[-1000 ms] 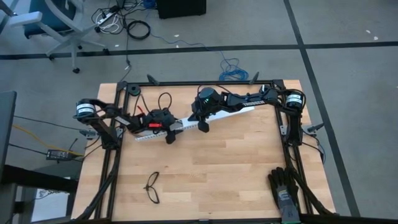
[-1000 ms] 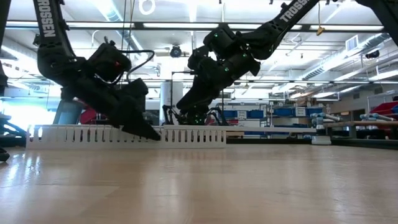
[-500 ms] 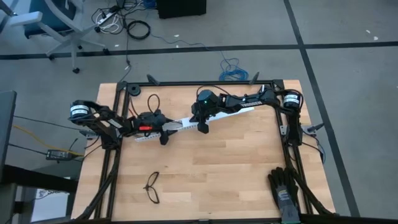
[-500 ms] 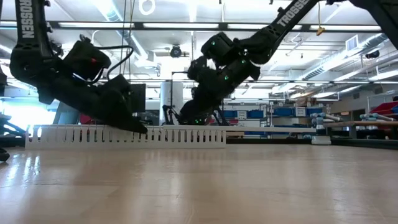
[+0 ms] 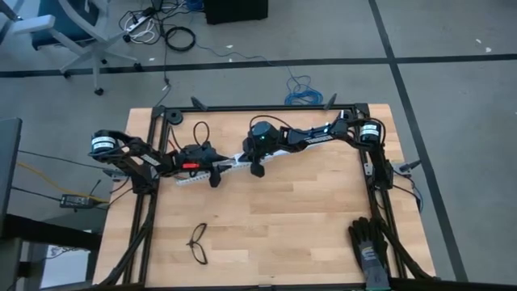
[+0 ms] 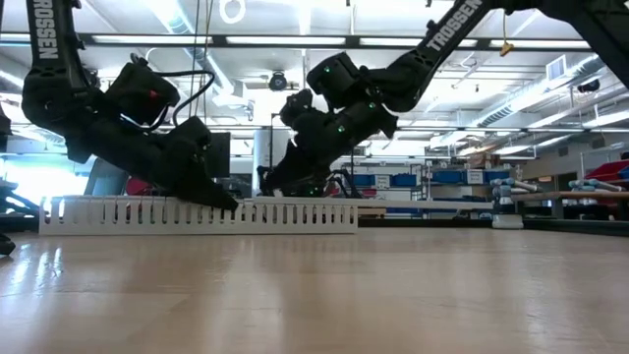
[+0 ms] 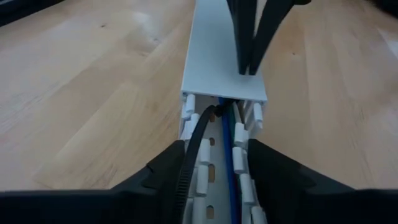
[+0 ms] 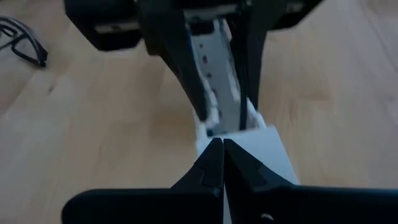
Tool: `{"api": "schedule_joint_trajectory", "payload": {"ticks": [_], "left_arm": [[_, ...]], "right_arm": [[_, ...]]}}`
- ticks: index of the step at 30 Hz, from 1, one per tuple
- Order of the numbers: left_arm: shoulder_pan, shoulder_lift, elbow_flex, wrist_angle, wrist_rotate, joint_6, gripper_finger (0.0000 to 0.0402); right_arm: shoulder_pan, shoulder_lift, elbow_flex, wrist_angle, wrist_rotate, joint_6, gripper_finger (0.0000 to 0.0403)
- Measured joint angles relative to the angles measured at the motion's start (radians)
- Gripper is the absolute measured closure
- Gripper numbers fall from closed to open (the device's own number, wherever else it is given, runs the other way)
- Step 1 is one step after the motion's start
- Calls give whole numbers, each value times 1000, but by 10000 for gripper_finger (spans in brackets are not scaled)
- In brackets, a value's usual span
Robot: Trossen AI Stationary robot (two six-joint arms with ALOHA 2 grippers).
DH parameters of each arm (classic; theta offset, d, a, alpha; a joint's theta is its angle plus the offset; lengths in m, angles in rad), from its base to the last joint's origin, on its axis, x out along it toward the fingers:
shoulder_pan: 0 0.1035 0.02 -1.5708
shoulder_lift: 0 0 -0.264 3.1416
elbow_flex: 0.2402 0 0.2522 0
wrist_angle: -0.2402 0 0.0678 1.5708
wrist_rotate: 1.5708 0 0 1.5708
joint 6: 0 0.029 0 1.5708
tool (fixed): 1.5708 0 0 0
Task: Ziptie cables
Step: Close the white cable duct lid
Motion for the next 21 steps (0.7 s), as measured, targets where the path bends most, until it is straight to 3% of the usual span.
{"api": "schedule_joint_trajectory", "payload": {"ticks": [4, 9, 21], "left_arm": [[0, 0, 0, 3, -1, 1, 235], [0, 0, 0, 4, -1, 1, 212], [0, 2, -2, 21, -1, 48, 113]], "right_arm": [[0, 0, 8, 16, -22, -5, 403], [0, -11, 9, 32, -55, 4, 403], [-2, -15, 9, 12, -65, -2, 403]]}}
